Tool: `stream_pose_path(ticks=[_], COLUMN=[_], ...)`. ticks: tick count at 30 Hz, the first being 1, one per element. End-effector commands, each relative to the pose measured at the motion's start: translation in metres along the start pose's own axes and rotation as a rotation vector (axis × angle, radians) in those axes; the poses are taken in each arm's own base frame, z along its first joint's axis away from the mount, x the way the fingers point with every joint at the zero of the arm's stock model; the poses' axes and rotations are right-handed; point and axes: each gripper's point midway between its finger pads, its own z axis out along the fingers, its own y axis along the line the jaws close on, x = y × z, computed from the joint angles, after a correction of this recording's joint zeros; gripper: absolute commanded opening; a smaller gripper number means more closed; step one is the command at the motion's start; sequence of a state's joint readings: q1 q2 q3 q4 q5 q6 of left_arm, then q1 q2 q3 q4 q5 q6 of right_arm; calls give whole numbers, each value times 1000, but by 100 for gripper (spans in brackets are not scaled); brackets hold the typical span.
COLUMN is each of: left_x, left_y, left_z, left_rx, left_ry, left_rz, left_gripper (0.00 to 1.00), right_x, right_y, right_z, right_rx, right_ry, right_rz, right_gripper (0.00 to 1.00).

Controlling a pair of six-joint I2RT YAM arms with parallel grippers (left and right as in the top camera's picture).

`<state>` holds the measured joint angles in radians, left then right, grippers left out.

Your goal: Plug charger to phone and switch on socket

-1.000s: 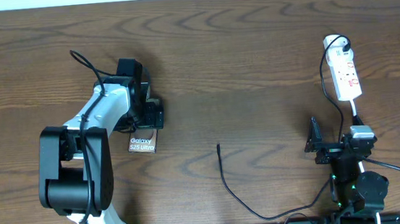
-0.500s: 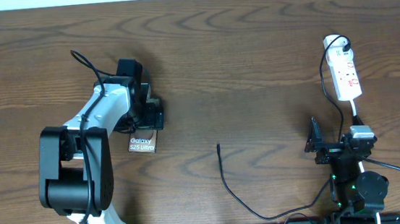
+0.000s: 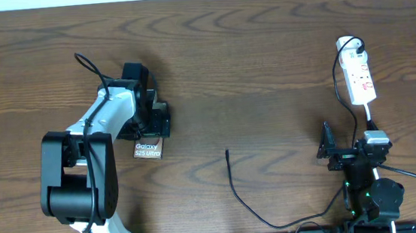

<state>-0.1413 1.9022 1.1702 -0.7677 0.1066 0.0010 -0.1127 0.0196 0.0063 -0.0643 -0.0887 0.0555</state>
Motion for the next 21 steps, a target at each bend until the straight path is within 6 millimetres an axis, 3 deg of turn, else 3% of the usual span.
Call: stream_pose_path(ticks=[1,17,20,21], left_x=[2,1,-1,-2], left_y=[-3,-3,-3,-3], left_z=[1,1,1,1], left_rx=[13,13,13,14], left_ry=[13,9,1,-5], left_rz=[11,34,34,35], left_gripper=[94,82,77,70], right_x=[2,2,2,2], right_y=[1,1,1,1], right_z=[0,0,0,0], right_rx=[-5,-5,-5,-5], right_ry=[6,6,6,6], right_rz=[-12,-12,-12,-12], right_gripper=[99,99,99,99])
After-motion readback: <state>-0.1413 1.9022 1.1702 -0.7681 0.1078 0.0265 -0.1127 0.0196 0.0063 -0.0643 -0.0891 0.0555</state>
